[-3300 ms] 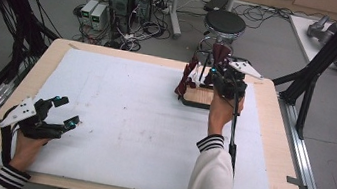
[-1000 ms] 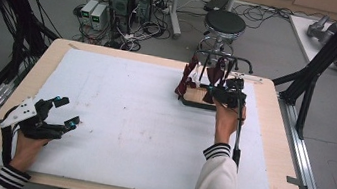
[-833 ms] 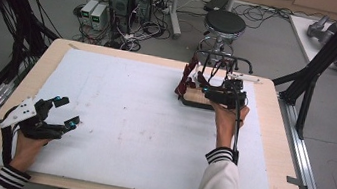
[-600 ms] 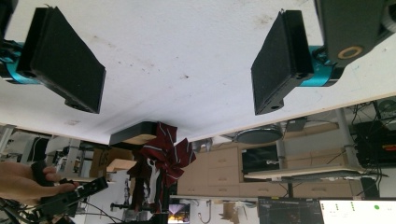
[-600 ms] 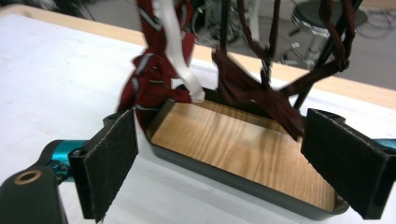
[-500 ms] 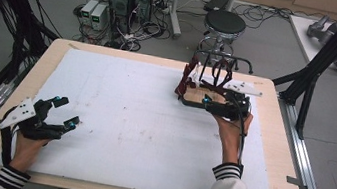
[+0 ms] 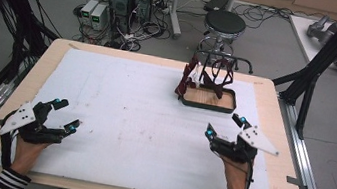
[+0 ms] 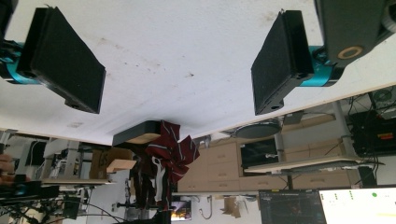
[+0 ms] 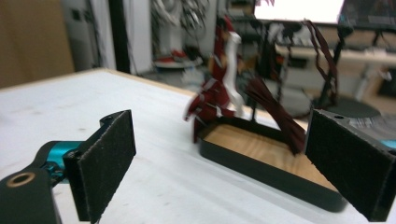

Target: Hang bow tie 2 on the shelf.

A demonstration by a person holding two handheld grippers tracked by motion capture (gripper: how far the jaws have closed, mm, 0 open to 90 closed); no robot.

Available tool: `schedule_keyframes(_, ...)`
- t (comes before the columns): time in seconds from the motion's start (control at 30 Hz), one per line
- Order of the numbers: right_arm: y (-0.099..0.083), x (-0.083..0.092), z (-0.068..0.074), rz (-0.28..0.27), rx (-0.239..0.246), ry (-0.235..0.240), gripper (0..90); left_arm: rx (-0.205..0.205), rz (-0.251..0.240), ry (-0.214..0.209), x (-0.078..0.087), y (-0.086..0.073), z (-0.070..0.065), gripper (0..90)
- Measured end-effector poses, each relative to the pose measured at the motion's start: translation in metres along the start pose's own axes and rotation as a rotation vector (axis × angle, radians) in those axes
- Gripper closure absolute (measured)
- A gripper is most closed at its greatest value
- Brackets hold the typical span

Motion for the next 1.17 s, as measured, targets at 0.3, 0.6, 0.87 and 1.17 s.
schedule_keyframes(0.3,-0.022,0.028,0.017,-0.076,0.026,0.039,8.2,-0.019,-0.006,0.015,0.001,-0.005,-0.008,18.0)
schedule_keyframes(0.6,-0.046,0.031,0.018,-0.09,0.017,0.024,8.2,-0.026,-0.024,0.04,0.004,-0.01,-0.01,18.0)
schedule_keyframes(0.87,-0.053,0.026,0.018,-0.1,0.028,0.014,8.2,-0.017,-0.03,0.027,0.004,-0.016,-0.013,17.7)
schedule_keyframes(1.17,-0.062,0.023,0.018,-0.087,0.029,-0.004,8.2,-0.008,-0.048,0.025,0.006,-0.017,-0.013,17.5)
Point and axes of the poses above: each handheld gripper's, and its own axes: x roughly backward along the jaws, y roughly out of its top, z roughly to its left, the point moved 3 cm from there along -x, roughly forward along the jaws, and after that the axes turned 2 degrees about z, right-handed, at the moved point
